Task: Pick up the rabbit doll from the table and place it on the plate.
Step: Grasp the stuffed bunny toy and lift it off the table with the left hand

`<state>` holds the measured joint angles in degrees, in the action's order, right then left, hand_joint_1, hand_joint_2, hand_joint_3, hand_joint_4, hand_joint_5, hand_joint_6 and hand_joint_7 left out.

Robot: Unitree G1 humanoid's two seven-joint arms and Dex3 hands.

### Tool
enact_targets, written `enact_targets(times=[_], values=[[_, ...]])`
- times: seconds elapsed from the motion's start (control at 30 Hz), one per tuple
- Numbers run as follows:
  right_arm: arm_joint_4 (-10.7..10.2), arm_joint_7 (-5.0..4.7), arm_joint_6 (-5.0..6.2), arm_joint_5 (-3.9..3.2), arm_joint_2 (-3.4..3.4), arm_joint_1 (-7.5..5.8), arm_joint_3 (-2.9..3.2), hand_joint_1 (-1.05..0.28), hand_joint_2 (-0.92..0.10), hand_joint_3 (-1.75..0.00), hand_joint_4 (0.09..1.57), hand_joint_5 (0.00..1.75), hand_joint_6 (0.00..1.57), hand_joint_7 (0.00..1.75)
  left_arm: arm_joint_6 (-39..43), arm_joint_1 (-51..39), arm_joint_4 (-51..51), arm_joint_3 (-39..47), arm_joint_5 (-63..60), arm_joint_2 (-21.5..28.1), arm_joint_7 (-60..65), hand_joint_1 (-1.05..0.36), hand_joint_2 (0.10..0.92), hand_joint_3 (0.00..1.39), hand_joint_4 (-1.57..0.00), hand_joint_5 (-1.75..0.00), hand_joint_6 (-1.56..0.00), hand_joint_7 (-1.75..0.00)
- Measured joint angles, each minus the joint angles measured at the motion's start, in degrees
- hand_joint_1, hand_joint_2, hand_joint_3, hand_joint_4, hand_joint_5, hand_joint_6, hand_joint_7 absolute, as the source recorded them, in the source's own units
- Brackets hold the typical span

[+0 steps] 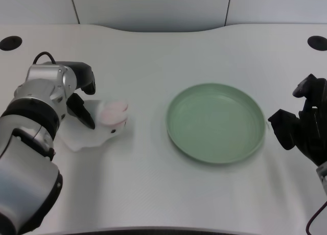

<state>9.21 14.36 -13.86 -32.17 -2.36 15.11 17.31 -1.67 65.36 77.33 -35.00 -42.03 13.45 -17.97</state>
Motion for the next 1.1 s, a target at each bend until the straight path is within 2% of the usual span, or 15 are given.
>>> enact_targets(times=[0.07, 0.2, 0.3, 0.43, 0.53, 0.63, 0.83, 0.97, 1.1], values=[[0.0, 0.00, -0.13, -0.20, 0.00, 0.00, -0.03, -0.52, -0.88, -0.83, 1.57, 1.75, 1.57, 1.75, 0.0, 0.0, 0.0, 0.7, 0.7, 0.0, -0.3, -0.85, 0.734, 0.00, -0.28, -0.01, -0.47, 0.00], [0.0, 0.00, -0.02, -0.01, 0.00, 0.00, -0.24, -0.52, -0.89, -0.84, 1.57, 1.75, 1.57, 1.75, 0.0, 0.0, 0.0, 2.9, 3.2, 0.0, -1.6, -0.82, 0.704, 0.00, -0.30, -0.03, -0.48, -0.01], [0.0, 0.00, 0.45, 0.13, 0.00, -0.02, -0.36, -0.51, -0.89, -0.84, 1.57, 1.75, 1.57, 1.75, 0.0, -0.2, 0.0, 4.4, 4.7, 0.0, -2.9, -0.81, 0.711, 0.01, -0.31, -0.03, -0.48, 0.00], [0.0, 0.01, 0.56, 0.11, 0.00, -0.02, -0.29, -0.51, -0.88, -0.84, 1.57, 1.75, 1.57, 1.75, -0.9, -0.3, 0.0, 6.0, 6.7, 0.1, -7.9, -0.73, 0.729, 0.00, -0.29, -0.01, -0.44, 0.00], [0.0, -0.05, 0.62, 0.62, 0.00, -0.02, -0.33, -0.52, -0.88, -0.84, 1.57, 1.75, 1.57, 1.75, -1.2, -0.3, 0.0, 6.4, 6.9, 0.3, -10.0, -0.74, 0.737, 0.01, -0.29, -0.01, -0.44, 0.00], [0.0, -0.05, 0.62, 0.71, 0.00, -0.02, -0.29, -0.52, -0.89, -0.84, 1.57, 1.75, 1.57, 1.75, -0.9, -0.3, -0.1, 6.7, 6.9, 0.4, -11.0, -0.73, 0.738, 0.00, -0.29, -0.01, -0.44, 0.00], [0.0, 0.23, 0.88, 0.85, 0.01, -0.16, -0.29, -0.51, -0.89, -0.86, 1.57, 1.75, 1.57, 1.75, -2.1, -0.3, -0.2, 7.5, 7.4, 0.1, -11.1, -0.62, 0.697, 0.00, -0.31, -0.01, -0.47, -0.01], [-0.6, -0.03, 0.87, 0.94, 0.01, -0.62, -0.36, -0.52, -0.88, -0.86, 1.57, 1.75, 1.57, 1.75, -1.7, -0.4, -0.3, 6.7, 6.7, 0.0, -10.5, -0.57, 0.701, 0.00, -0.33, -0.02, -0.49, -0.01], [-0.8, -0.01, 0.76, 0.64, 0.00, -1.08, -0.19, -0.52, -0.87, -0.84, 1.57, 1.75, 1.57, 1.75, -1.5, -1.1, -0.7, 6.1, 6.3, -0.3, -8.7, -0.36, 0.744, 0.01, -0.35, -0.02, -0.49, 0.00]])
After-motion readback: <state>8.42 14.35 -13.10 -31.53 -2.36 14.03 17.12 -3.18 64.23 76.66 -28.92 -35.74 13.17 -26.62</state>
